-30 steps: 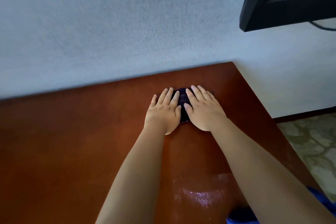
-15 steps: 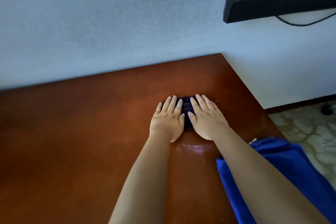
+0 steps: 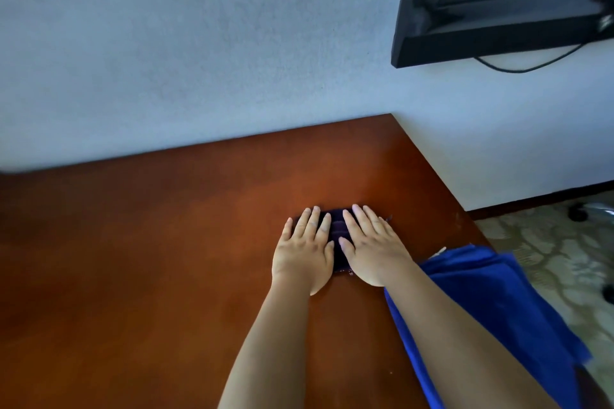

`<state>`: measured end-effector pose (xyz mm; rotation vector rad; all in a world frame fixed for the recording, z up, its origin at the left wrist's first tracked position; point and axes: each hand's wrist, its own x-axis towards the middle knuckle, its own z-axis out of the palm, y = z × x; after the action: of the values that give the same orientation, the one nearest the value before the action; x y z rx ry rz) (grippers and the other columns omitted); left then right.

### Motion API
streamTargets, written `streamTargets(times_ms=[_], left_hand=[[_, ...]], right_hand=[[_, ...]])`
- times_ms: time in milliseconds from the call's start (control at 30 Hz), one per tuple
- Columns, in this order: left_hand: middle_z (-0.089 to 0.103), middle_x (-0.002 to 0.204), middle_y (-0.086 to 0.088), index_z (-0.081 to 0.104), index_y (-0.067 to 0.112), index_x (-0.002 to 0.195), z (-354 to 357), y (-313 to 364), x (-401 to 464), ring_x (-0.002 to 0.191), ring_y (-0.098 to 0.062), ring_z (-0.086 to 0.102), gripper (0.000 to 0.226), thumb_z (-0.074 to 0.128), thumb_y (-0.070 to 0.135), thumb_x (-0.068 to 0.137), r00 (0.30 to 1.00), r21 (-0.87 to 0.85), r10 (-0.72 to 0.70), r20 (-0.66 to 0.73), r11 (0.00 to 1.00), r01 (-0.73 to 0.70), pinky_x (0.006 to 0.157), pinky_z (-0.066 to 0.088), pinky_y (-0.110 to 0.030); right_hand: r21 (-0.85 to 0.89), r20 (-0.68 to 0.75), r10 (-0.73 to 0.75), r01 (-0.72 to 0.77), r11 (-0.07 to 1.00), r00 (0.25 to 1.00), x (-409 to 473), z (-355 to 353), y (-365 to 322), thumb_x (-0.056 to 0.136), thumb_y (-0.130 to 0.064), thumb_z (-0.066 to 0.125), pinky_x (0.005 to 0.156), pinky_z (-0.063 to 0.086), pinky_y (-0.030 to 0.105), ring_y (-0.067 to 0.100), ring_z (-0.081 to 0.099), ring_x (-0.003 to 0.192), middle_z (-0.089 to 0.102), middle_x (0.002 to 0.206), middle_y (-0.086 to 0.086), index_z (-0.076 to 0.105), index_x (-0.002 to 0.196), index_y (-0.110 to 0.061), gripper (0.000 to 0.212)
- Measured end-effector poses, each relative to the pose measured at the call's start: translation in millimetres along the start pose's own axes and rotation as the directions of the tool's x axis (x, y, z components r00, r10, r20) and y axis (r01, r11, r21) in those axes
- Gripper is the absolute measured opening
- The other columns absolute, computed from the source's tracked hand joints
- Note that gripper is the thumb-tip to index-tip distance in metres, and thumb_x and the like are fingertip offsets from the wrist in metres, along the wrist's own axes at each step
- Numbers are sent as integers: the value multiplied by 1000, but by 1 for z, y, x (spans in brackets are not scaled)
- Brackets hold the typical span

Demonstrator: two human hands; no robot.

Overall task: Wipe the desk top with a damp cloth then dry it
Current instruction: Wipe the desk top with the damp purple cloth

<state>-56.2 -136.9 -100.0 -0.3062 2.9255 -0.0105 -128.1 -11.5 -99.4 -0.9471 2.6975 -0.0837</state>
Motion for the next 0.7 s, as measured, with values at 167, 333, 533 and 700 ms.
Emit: streamTargets(times_ms=[167,333,533,700], left_hand=[[-13,162,-3,-8,18,154,-8,3,34,148,-17,-14,55,8,38,104,1000,9,2,-6,1000,-2,121,-5,-40],[-12,162,-3,-7,19,154,-19,14,72,148,-18,-13,55,8,37,104,1000,6,17,-1,1000,-17,121,-5,-40],[-11,162,-3,-7,19,154,-29,27,115,148,-17,-13,55,8,37,104,999,16,45,2,999,-45,121,-5,-41],[-9,162,-3,-5,19,154,-31,28,132,149,-17,-11,55,8,37,104,998,28,54,-13,998,-53,121,-5,-42]], right_hand=[[10,-22,-1,2,1000,1000,28,-9,18,103,-42,12,118,-5,35,16,-13,147,-12,161,-1,-7,153,-21,57],[24,-51,11,-10,1000,999,54,-19,44,103,-43,13,119,-4,36,16,-10,148,-8,161,0,-3,154,-21,57],[31,-55,44,-42,999,998,82,-31,73,103,-42,12,118,-4,36,15,-11,147,-9,161,-1,-3,154,-21,57],[22,-67,62,-61,998,996,96,-33,81,103,-42,12,120,-3,36,15,-10,147,-8,161,-1,-3,154,-21,57]])
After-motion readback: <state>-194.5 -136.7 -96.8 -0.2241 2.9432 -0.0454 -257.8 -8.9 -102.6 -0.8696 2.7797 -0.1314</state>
